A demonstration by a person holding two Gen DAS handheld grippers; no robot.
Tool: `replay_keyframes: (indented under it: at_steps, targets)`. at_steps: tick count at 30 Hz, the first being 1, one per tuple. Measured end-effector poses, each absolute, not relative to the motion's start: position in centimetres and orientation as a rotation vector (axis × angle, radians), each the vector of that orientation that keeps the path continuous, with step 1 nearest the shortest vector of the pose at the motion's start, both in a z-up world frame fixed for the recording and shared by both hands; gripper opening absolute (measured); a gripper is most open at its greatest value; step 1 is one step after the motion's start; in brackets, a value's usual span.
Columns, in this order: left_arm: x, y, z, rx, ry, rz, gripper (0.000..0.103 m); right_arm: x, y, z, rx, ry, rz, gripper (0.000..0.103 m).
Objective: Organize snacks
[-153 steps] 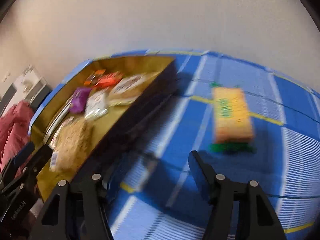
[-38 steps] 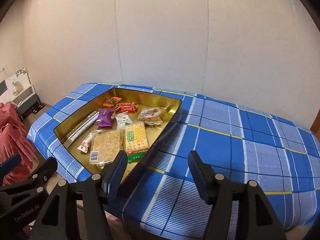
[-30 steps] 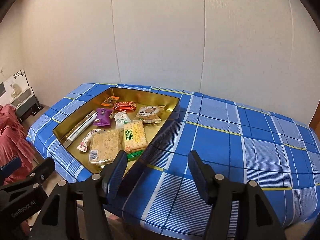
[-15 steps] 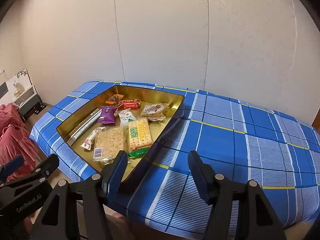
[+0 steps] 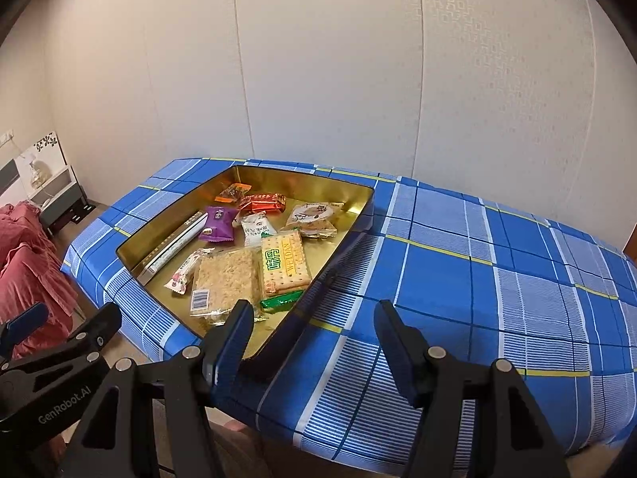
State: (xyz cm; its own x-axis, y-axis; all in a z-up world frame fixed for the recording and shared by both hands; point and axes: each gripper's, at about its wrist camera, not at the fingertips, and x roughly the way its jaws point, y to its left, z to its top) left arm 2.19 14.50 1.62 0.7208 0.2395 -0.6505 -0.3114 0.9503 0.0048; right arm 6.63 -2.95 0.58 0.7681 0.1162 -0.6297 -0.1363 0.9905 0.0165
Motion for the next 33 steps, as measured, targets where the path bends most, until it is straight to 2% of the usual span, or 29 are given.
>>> replay_keyframes:
  at_steps: [33]
  targets:
    - [2.35, 14.3, 1.66, -0.177, 0.727, 0.253, 0.103, 6.75, -3.42, 0.32, 0.005, 0.686, 0.138, 0.064]
